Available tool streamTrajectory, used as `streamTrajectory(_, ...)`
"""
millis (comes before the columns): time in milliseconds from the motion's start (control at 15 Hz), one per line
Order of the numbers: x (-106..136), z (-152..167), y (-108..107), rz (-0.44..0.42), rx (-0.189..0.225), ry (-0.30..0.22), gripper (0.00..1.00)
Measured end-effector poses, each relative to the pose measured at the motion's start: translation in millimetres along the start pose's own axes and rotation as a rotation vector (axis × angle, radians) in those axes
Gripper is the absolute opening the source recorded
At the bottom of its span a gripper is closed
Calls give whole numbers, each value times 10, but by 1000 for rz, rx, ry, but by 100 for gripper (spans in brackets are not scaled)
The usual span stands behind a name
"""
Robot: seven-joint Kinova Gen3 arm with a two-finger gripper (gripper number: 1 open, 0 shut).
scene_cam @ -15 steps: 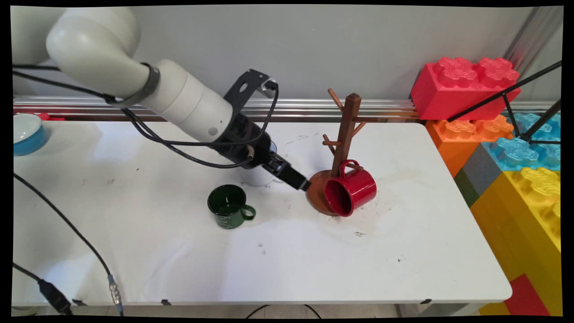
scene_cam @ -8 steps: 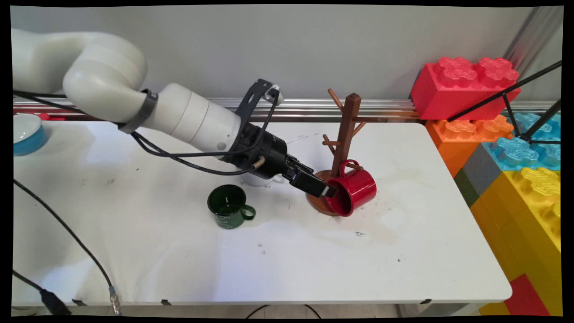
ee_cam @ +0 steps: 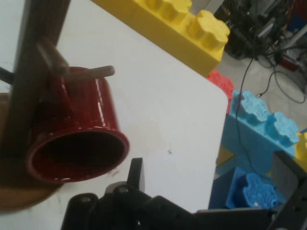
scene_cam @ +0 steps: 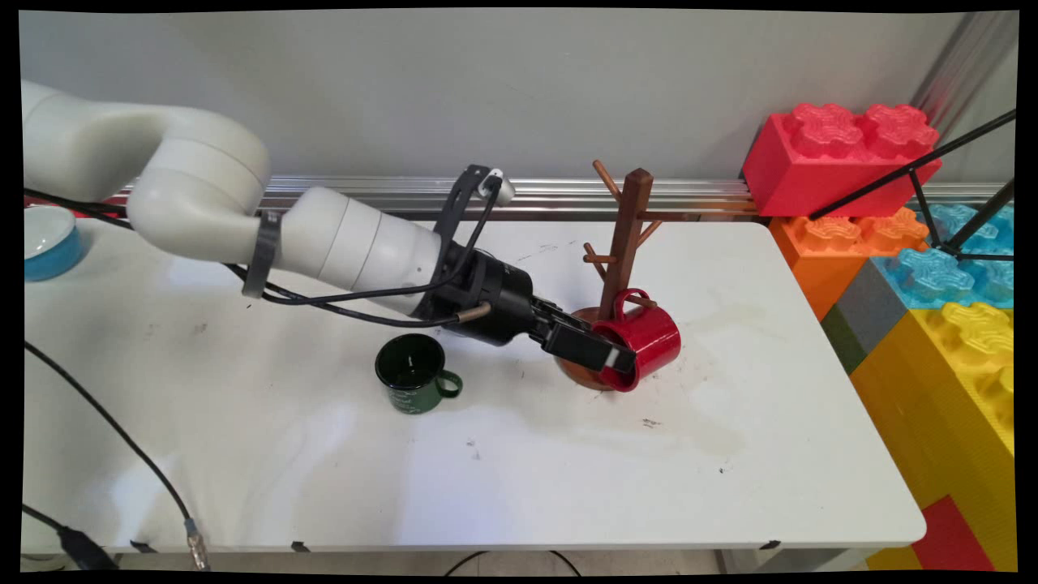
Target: Pick up the red mug from the rack
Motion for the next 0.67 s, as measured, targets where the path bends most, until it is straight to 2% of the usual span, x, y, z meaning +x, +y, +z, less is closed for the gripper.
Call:
streamTrajectory(200, -49, 31, 78, -31, -7, 13, 100)
streamTrajectory(667, -147, -30, 36, -114, 53, 16, 100)
